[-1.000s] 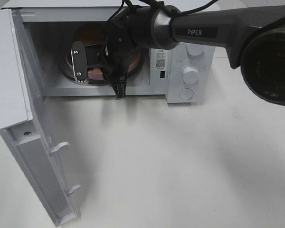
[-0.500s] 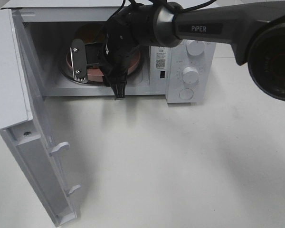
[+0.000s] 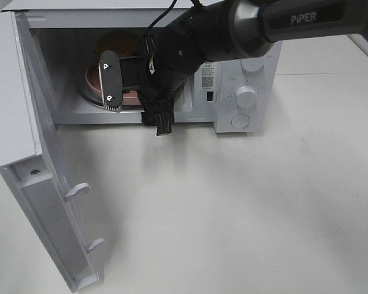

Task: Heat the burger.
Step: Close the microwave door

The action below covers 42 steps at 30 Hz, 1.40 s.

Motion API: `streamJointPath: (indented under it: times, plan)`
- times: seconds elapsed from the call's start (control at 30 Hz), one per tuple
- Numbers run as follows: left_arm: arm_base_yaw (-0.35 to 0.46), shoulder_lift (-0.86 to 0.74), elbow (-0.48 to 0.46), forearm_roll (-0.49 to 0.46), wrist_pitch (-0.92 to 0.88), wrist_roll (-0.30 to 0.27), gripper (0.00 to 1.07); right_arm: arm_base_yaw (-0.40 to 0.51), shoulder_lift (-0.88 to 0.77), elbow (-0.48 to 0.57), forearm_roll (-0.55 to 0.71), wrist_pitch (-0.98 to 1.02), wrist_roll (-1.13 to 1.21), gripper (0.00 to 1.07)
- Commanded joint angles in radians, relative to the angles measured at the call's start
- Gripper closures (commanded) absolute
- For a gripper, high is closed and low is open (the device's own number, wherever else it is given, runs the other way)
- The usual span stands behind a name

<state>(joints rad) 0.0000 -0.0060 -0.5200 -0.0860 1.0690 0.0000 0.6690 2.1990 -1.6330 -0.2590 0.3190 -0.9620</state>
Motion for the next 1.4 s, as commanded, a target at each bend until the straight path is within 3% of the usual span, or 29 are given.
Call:
streamJointPath:
  times: [0.03, 0.8, 0.87, 0.97, 1.13, 1.4]
  plan:
    - [0.001, -0.015, 0.002, 0.003, 0.001, 0.000, 0.09, 0.001, -0.044, 0.045, -0.005, -0.023, 0.013, 0.24]
    - [0.001, -0.015, 0.002, 0.003, 0.001, 0.000, 0.09, 0.001, -0.409, 0.497, -0.010, -0.118, 0.150, 0.27]
    - [0.001, -0.015, 0.002, 0.003, 0.001, 0.000, 0.09, 0.001, -0.475, 0.573, -0.010, -0.117, 0.184, 0.28]
    - [0.001, -0.015, 0.002, 0.003, 0.001, 0.000, 0.09, 0.001, -0.494, 0.595, -0.010, -0.116, 0.202, 0.29]
    - [0.001, -0.015, 0.002, 0.003, 0.001, 0.000, 0.09, 0.001, -0.627, 0.731, -0.009, -0.111, 0.328, 0.31]
    - [0.001, -0.015, 0.002, 0.003, 0.001, 0.000, 0.09, 0.001, -0.784, 0.838, -0.008, -0.024, 0.527, 0.31]
